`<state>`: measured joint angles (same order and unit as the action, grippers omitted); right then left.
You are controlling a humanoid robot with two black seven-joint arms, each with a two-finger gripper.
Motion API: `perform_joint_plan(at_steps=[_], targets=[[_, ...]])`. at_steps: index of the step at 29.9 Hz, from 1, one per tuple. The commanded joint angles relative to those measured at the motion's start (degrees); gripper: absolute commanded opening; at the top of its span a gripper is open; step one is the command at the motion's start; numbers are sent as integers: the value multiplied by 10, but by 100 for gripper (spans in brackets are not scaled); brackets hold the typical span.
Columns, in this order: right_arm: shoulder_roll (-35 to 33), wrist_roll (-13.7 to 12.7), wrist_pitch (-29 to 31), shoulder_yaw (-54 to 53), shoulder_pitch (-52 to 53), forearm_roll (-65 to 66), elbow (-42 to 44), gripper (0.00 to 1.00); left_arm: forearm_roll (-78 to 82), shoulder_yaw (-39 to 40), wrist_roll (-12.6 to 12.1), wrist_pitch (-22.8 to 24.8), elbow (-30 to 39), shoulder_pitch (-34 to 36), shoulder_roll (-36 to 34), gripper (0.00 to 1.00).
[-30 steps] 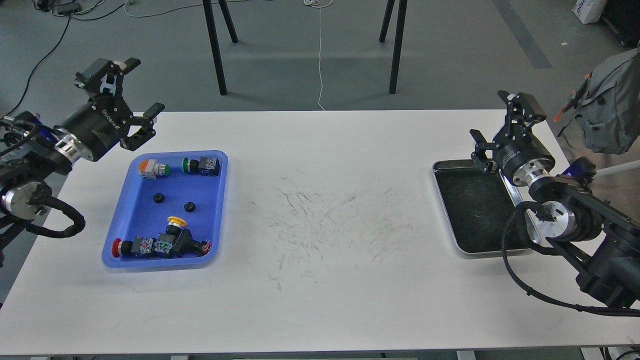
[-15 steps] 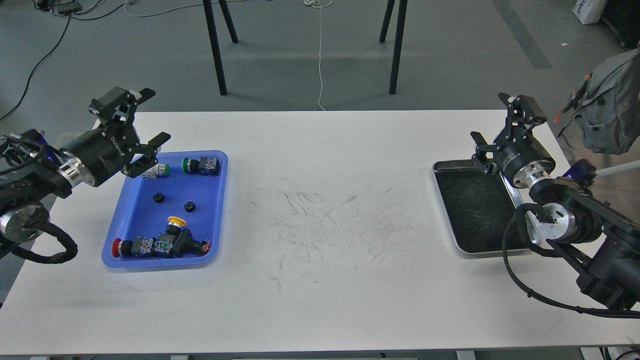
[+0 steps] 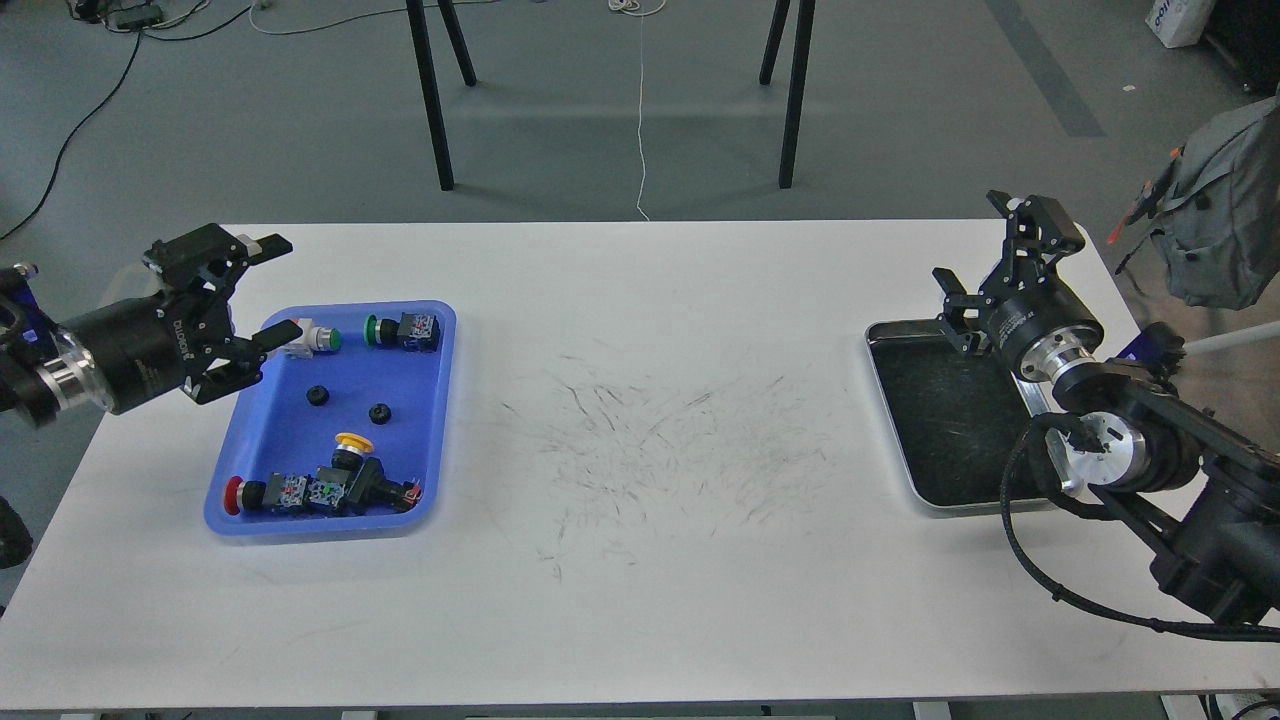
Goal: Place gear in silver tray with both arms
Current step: 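Move the left gripper over the blue tray toward a black gear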
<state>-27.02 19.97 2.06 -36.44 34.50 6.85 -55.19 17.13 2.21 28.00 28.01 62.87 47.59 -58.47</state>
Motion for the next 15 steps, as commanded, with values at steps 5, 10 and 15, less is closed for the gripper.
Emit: perform_joint_plan(at_steps=[5,10,15], targets=[[6,1,-1,1,0,1,2,98,0,26,0,-54,9,11,1,100],[6,1,-2,0,0,1,1,98,5,44,0,-65,3,15,5,100],[6,1,-2,-1,0,1,2,99,24,45,0,-64,6,14,6,100]])
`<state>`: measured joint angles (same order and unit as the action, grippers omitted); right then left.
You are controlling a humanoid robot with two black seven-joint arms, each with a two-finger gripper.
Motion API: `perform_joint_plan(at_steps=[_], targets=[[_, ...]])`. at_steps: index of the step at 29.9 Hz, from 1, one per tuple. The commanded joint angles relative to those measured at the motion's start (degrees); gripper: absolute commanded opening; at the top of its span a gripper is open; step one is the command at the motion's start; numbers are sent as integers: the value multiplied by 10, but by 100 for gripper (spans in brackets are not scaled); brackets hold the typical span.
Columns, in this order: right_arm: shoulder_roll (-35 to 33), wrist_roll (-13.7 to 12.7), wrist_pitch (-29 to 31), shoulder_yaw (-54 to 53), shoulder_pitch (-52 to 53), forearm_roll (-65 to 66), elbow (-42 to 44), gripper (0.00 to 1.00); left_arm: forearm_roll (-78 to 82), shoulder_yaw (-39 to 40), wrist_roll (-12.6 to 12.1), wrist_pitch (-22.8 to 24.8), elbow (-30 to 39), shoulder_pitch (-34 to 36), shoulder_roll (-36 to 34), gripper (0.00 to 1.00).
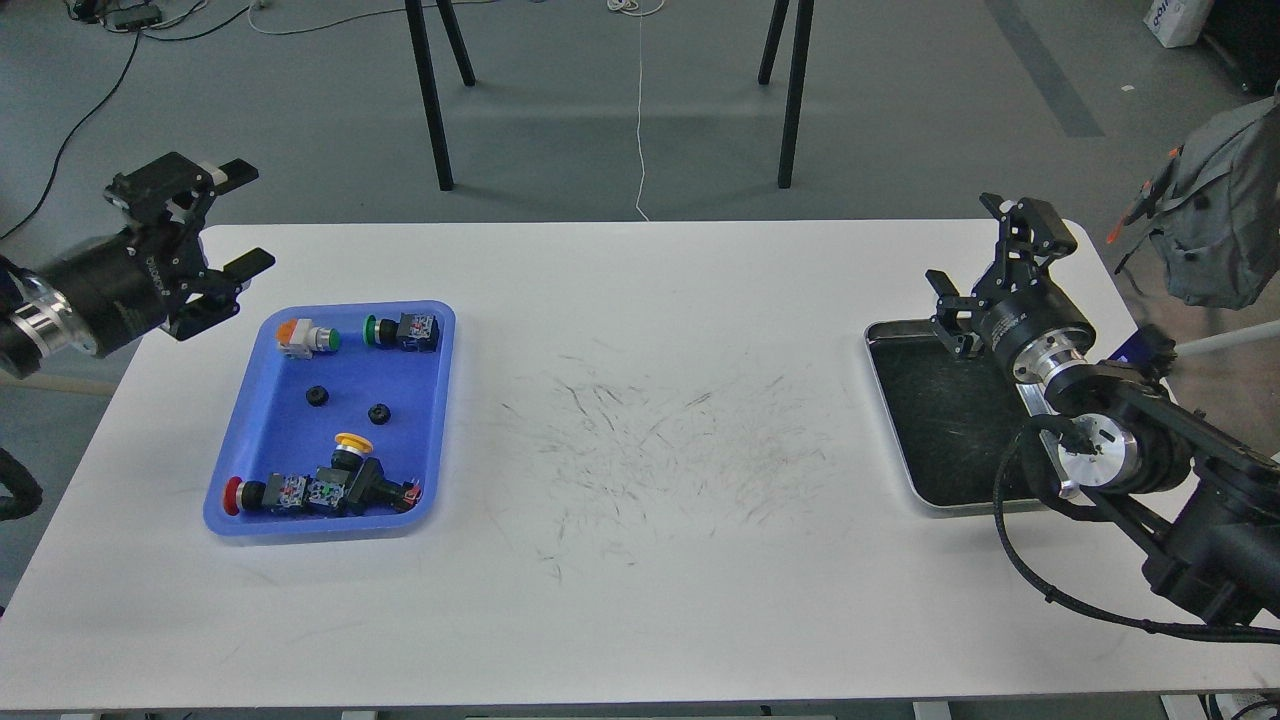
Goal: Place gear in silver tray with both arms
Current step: 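Move the left gripper over the blue tray toward a black gear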
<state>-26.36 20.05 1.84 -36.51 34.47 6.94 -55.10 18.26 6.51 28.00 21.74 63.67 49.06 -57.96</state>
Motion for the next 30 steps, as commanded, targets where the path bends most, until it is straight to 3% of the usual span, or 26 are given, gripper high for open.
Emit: perform_joint_plan(at_steps=[1,11,17,25,30], targets=[[-1,0,0,0,1,0,1,98,20,2,0,0,-1,0,1,100],[-2,0,-1,2,0,0,0,98,290,-6,0,-50,10,-3,14,100],[-4,0,-1,1,-1,0,1,99,324,-11,0,-90,-7,7,12,100],[-6,1,0,2,-8,0,-1,99,325,-11,0,-61,-34,0,14,100],[-5,1,0,-1,-8,0,-2,98,409,-29,0,-79,-54,-6,29,100]])
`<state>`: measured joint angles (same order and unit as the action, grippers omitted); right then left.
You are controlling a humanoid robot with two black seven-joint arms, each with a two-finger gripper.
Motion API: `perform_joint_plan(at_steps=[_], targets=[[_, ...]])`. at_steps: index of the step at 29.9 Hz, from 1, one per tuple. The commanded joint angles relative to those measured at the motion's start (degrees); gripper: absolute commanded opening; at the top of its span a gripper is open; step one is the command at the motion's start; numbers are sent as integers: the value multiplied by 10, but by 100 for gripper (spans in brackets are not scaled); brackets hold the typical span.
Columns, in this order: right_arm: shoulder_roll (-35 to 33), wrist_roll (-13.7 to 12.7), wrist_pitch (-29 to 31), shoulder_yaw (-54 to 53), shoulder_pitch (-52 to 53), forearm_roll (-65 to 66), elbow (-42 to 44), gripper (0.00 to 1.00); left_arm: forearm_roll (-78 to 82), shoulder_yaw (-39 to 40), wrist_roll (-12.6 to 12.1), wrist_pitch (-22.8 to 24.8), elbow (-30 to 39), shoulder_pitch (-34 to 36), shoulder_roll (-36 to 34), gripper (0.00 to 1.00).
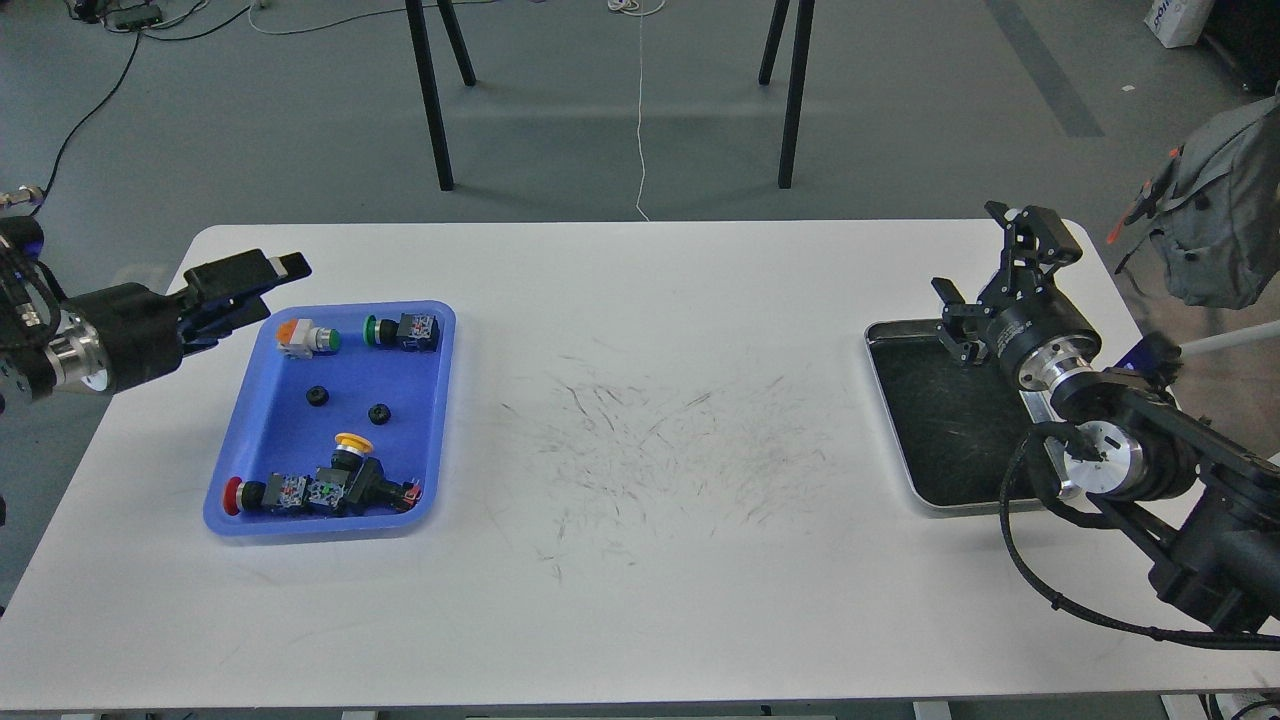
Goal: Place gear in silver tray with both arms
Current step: 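Move the left gripper over the blue tray toward a black gear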
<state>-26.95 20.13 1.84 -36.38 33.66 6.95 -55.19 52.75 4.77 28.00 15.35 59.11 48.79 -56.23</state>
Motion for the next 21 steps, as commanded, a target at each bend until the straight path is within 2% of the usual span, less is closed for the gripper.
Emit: perform_joint_plan(at_steps=[1,3,5,9,21], targets=[[1,0,0,-2,0,0,0,98,86,-13,0,-30,-9,-4,16,100],[0,0,0,-1,0,0,0,98,116,-20,0,-81,-15,-9,24,100],[0,0,0,-1,0,0,0,98,128,-34,0,-108,-24,-11,38,100],[0,0,0,-1,0,1,0,99,132,-62,0,-117,-36,-9,55,100],[1,0,0,0,0,5,0,98,154,-53,0,-108,-65,5,76,100]])
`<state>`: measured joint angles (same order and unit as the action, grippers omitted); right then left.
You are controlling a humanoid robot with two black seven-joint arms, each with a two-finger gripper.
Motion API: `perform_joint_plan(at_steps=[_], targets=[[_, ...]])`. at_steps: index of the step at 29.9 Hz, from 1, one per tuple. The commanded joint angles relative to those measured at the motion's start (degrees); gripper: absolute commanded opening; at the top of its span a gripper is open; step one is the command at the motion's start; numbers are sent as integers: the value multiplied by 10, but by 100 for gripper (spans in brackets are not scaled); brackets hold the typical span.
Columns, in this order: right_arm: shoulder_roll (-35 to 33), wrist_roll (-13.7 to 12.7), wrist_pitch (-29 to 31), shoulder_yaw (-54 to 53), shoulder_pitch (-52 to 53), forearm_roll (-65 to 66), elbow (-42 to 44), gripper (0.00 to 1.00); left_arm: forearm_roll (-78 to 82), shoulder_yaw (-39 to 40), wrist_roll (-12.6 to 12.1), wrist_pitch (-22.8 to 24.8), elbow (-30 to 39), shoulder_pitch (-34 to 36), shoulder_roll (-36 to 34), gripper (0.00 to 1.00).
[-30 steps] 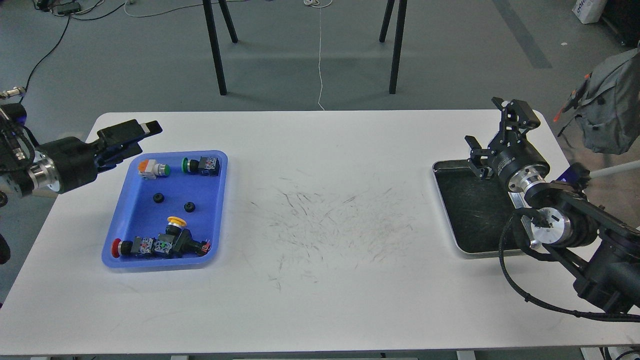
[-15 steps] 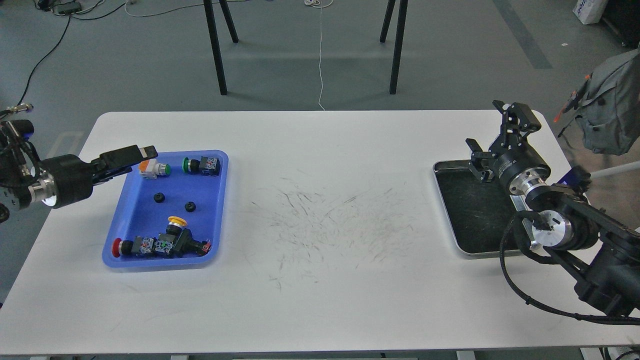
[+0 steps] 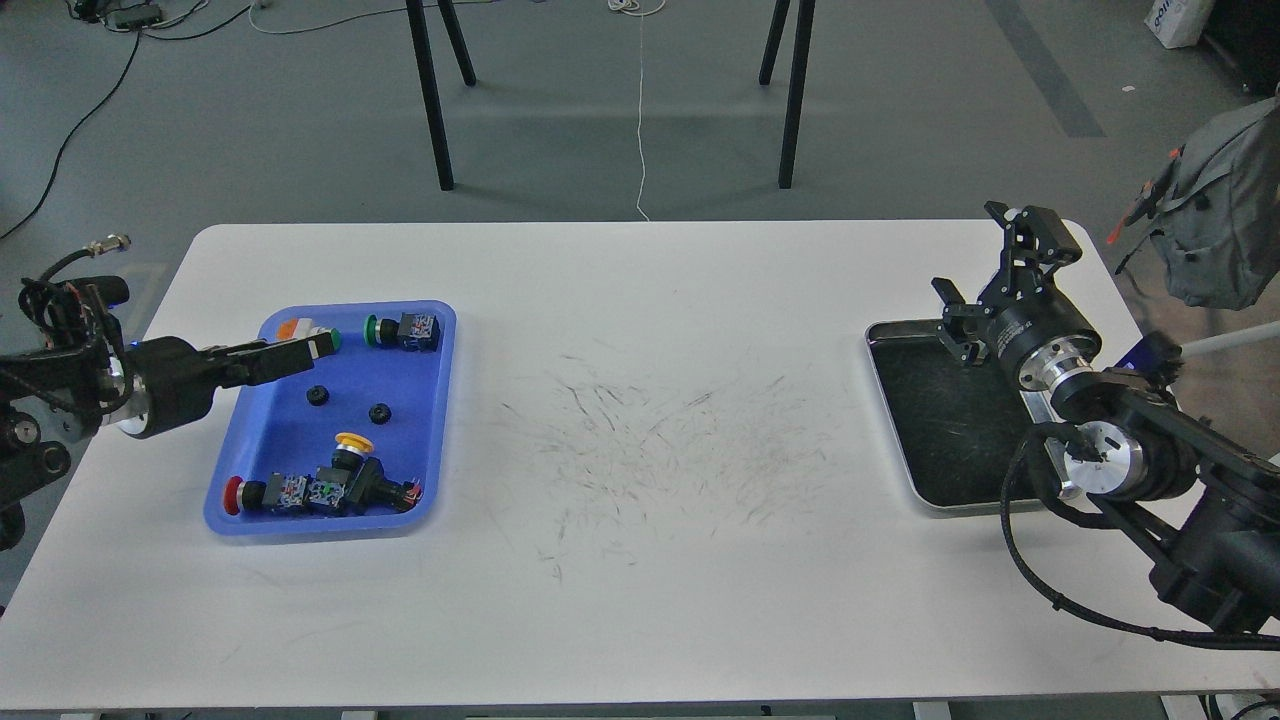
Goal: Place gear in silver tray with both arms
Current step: 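Move the left gripper over the blue tray toward a black gear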
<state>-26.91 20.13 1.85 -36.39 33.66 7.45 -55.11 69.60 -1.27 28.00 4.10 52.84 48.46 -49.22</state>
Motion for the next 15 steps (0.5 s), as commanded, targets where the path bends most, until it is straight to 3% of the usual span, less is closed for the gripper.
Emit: perform_joint_plan(at_steps=[1,8,15], targets=[[0,0,0,-1,0,0,-1,99,-18,3,0,8,-6,18,6,100],[-2,0,0,0,0,0,-1,98,-12,-3,0,18,-2,21,20,100],[-1,0,0,0,0,1,0,99,40,-14,0,-1,-52,9,49,100]])
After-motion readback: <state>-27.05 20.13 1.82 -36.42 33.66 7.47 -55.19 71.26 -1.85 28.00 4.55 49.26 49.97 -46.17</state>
